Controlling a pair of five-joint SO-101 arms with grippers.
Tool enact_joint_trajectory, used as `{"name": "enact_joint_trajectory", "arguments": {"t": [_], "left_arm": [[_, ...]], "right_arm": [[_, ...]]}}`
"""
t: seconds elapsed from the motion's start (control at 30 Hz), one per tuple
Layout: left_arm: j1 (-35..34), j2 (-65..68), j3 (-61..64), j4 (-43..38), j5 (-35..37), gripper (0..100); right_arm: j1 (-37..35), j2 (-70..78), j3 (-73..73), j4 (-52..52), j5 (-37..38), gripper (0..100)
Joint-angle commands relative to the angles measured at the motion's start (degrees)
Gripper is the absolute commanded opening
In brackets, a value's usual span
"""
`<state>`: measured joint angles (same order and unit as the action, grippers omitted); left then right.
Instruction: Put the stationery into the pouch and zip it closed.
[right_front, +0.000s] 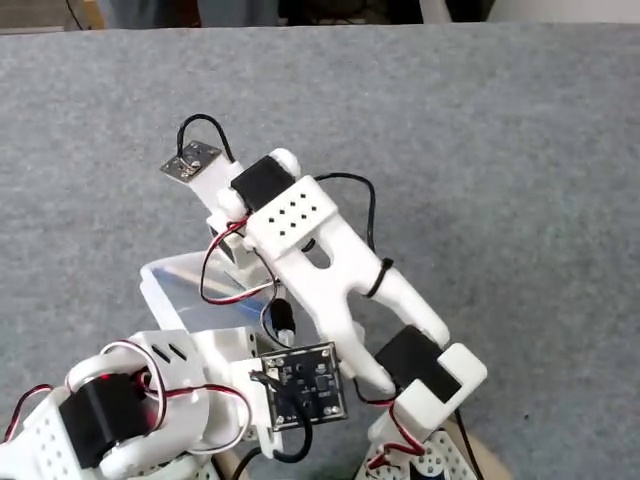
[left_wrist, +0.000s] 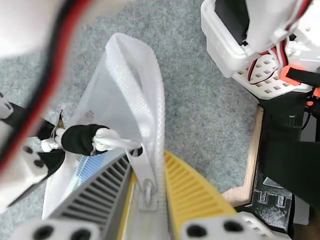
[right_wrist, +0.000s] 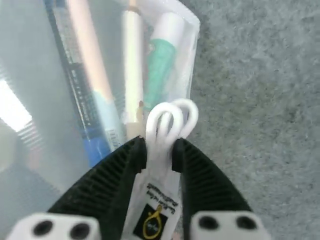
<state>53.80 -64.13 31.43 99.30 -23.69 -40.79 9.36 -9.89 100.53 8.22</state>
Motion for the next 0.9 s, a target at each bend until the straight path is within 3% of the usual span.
{"name": "enact_joint_trajectory", "arguments": {"t": [0.0,0.5,0.87], "left_arm": [[0.04,0.26,-2.68,0.18,1.05,3],[-5.14,-0.18,-2.68,-2.73,0.88,3],[-8.31,0.35,-6.64,-2.81,0.97,3]], "right_arm": [[2.46,0.04,0.48,0.44,0.53,1.9],[22.59,-6.9,-4.44,0.62,0.53,1.2],[34.02,-21.85,7.87,0.44,1.41,1.2]]}}
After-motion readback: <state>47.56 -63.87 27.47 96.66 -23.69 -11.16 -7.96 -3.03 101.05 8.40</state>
